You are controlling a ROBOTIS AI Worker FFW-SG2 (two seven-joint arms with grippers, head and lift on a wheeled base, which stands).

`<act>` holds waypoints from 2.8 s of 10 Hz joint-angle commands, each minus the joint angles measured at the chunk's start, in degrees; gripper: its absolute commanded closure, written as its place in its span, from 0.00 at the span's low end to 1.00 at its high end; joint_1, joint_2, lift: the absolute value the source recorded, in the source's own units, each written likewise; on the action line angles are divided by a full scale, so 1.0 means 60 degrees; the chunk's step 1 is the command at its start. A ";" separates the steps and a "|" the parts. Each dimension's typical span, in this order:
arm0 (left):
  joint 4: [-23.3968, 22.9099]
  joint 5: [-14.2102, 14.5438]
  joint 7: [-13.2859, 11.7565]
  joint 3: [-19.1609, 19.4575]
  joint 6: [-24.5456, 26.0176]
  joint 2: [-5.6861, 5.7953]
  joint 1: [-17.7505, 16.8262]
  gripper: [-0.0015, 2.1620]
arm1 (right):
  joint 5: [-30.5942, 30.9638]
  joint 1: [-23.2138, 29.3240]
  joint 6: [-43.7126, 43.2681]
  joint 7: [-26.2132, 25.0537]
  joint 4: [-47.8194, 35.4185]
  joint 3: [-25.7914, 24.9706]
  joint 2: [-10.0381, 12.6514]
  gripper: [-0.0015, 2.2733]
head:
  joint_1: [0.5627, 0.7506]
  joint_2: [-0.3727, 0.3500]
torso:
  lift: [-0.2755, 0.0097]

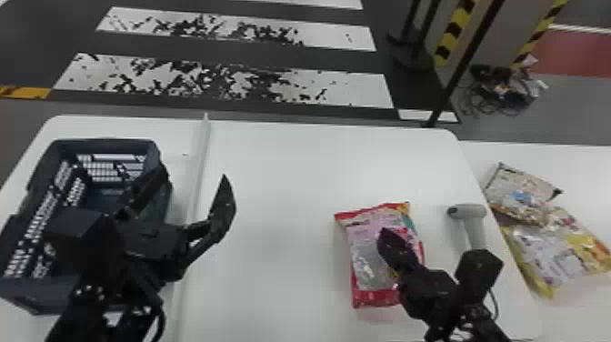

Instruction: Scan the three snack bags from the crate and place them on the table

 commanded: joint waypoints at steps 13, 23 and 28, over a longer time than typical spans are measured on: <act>0.0066 -0.0002 -0.0015 -0.0049 -0.0038 0.0021 0.0028 0.02 | -0.0211 -0.0377 -0.0729 -0.0651 0.1774 -0.0575 0.0163 0.99 | 0.70 0.25 | 0.75; -0.0212 0.0159 -0.0059 0.0024 -0.0155 0.0329 0.0234 0.02 | 0.0711 -0.0158 0.1322 0.0931 -0.1405 -0.2523 0.0031 0.02 | 0.70 0.17 | 0.75; -0.0168 0.0291 -0.0103 0.0126 -0.0126 0.0665 0.0219 0.02 | 0.1151 -0.1681 0.1791 0.1473 0.0909 -0.2875 -0.0746 0.03 | 0.70 0.10 | 0.75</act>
